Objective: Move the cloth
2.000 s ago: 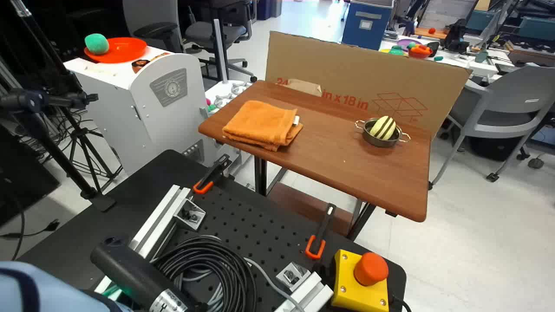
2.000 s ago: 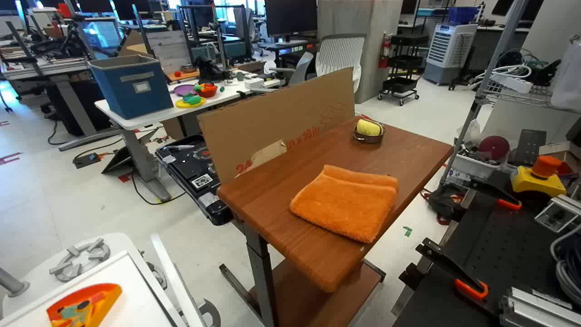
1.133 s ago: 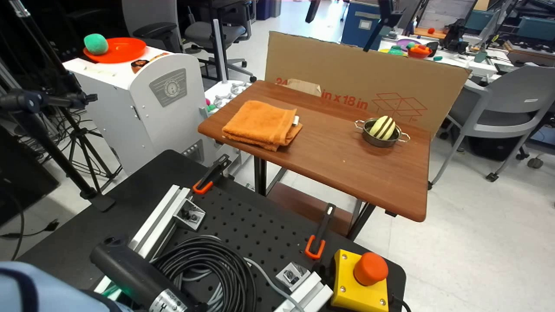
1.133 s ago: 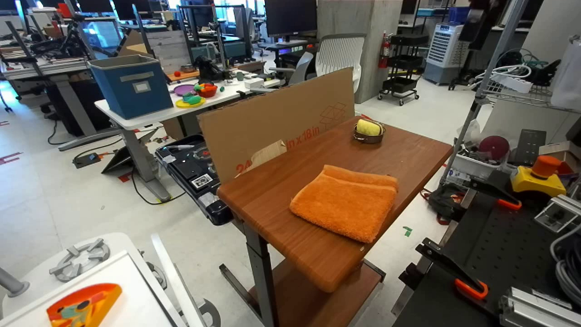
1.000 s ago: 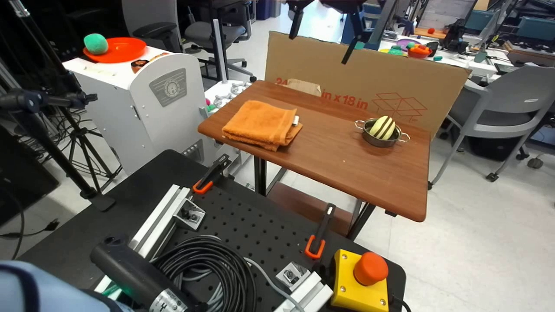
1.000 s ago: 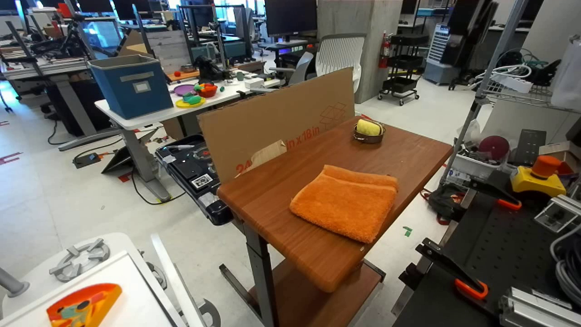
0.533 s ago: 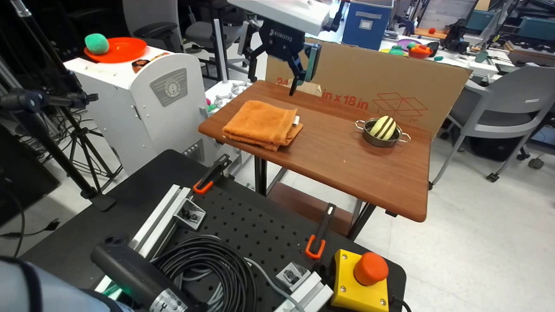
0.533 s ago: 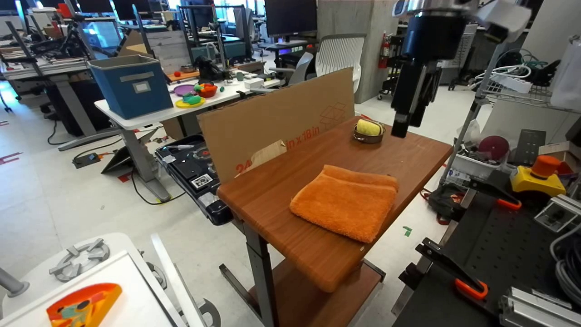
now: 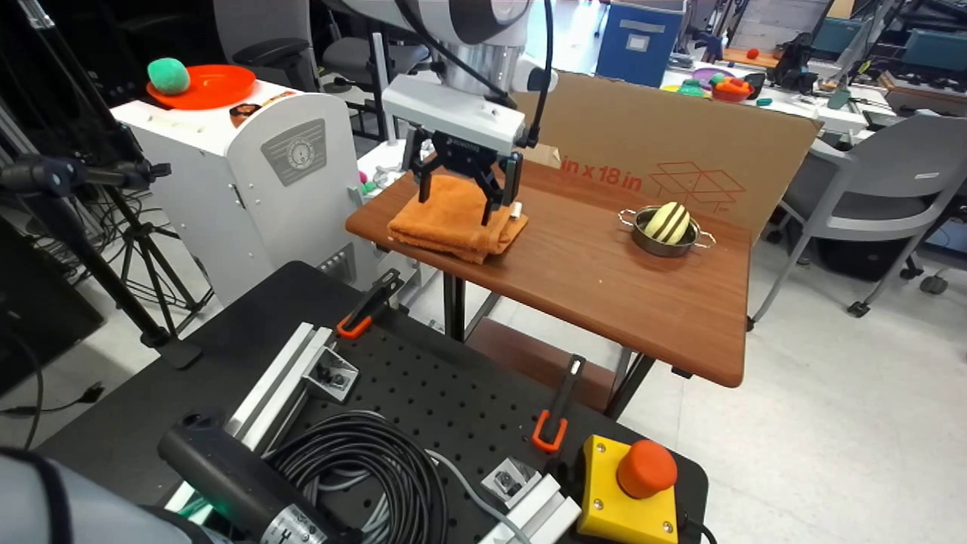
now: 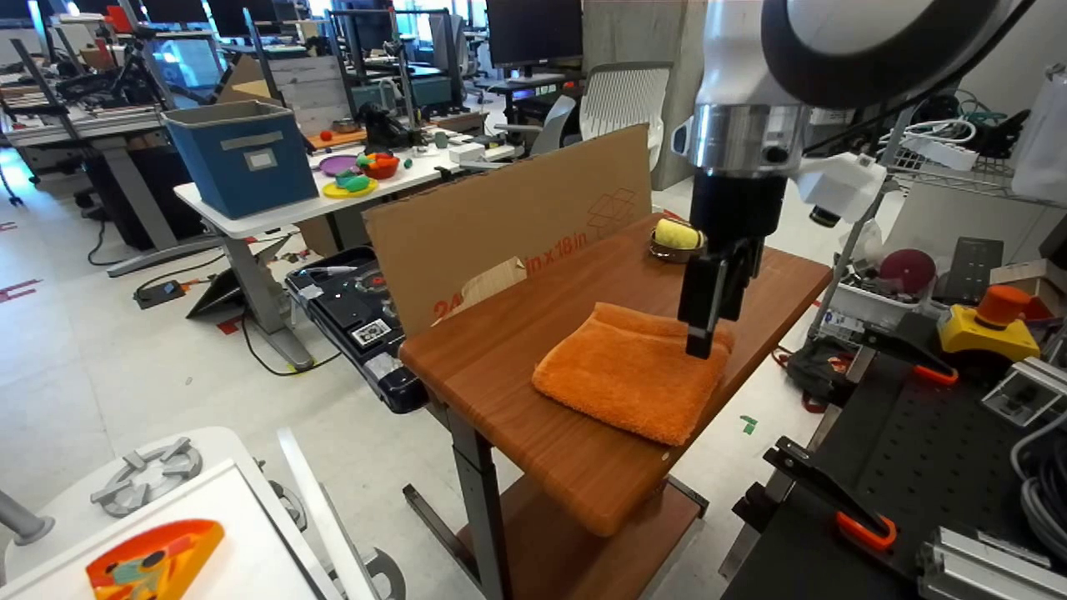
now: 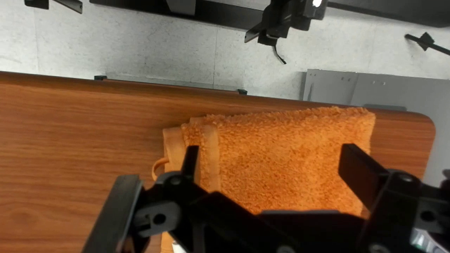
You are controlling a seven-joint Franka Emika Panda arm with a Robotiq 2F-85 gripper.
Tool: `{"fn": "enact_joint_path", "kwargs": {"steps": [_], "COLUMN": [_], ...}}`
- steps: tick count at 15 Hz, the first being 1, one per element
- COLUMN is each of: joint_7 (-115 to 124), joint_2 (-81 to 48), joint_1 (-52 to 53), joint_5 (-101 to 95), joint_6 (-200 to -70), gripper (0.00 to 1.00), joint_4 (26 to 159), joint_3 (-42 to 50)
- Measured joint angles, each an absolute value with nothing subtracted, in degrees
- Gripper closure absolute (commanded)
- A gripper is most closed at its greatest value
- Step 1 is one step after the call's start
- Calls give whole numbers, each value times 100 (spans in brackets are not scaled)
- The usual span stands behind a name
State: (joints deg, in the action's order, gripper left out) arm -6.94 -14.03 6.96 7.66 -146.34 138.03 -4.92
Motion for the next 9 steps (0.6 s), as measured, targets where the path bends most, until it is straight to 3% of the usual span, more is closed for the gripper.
{"fn": "enact_joint_path", "kwargs": {"steps": [9], "joint_7": [-227], "joint_2": [-2772], "joint_1": [698], "joint_5": [66], "joint_6": [-14877], "gripper": [0], "joint_4": [12899], "joint_3": [-445]}}
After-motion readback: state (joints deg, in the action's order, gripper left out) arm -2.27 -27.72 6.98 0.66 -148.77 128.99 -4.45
